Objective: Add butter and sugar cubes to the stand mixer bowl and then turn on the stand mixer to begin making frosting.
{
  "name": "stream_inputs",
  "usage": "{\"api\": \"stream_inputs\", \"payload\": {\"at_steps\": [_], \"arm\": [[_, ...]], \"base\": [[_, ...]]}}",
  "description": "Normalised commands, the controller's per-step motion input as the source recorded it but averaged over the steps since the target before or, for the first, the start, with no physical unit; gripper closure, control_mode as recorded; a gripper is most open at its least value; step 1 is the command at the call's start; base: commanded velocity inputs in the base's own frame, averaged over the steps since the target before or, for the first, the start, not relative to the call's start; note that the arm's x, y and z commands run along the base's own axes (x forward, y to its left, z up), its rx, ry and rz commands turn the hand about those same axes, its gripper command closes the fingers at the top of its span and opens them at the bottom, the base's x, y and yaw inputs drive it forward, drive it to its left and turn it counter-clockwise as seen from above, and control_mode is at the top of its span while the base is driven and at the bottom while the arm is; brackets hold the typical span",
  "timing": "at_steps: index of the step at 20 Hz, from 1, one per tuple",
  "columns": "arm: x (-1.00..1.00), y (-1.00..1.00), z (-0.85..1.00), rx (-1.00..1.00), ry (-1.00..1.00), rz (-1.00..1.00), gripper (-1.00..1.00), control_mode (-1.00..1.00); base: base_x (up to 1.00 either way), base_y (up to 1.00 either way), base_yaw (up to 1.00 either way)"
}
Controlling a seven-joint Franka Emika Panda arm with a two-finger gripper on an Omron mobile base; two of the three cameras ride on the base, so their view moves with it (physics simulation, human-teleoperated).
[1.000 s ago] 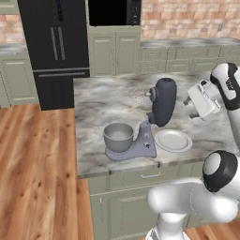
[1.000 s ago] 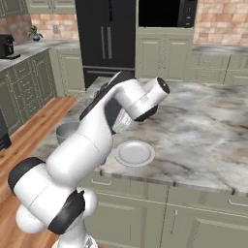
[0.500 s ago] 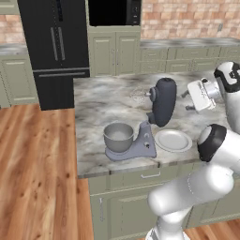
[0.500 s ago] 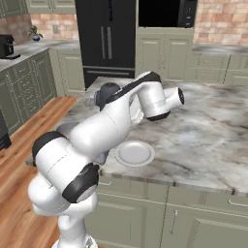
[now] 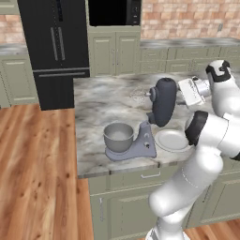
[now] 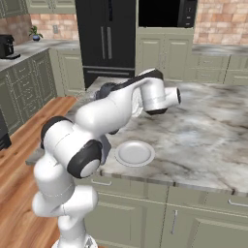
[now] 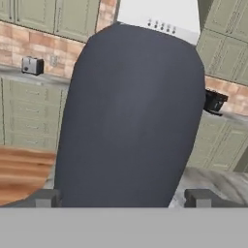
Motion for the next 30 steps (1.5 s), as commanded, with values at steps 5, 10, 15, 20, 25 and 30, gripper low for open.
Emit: {"api": "stream_inputs", "payload": {"at_steps": [5, 10, 15, 20, 25, 30], "arm": [[0.00, 0.97, 0.00, 0.00, -0.02, 0.00, -1.00, -1.00], [-0.24, 1.00, 0.00, -0.04, -0.07, 0.00, -1.00, -1.00], [-0.35, 1.00, -0.11, -0.20, -0.05, 0.00, -1.00, -1.00], [-0.10, 1.00, -0.63, -0.36, 0.00, -0.06, -1.00, -1.00], [0.02, 1.00, -0.92, -0.41, 0.08, -0.14, -1.00, -1.00], [0.31, 0.87, -1.00, -0.39, 0.22, -0.17, -1.00, -1.00]], "base": [[0.00, 0.00, 0.00], [0.00, 0.00, 0.00], [0.00, 0.00, 0.00], [0.00, 0.00, 0.00], [0.00, 0.00, 0.00], [0.00, 0.00, 0.00]]}}
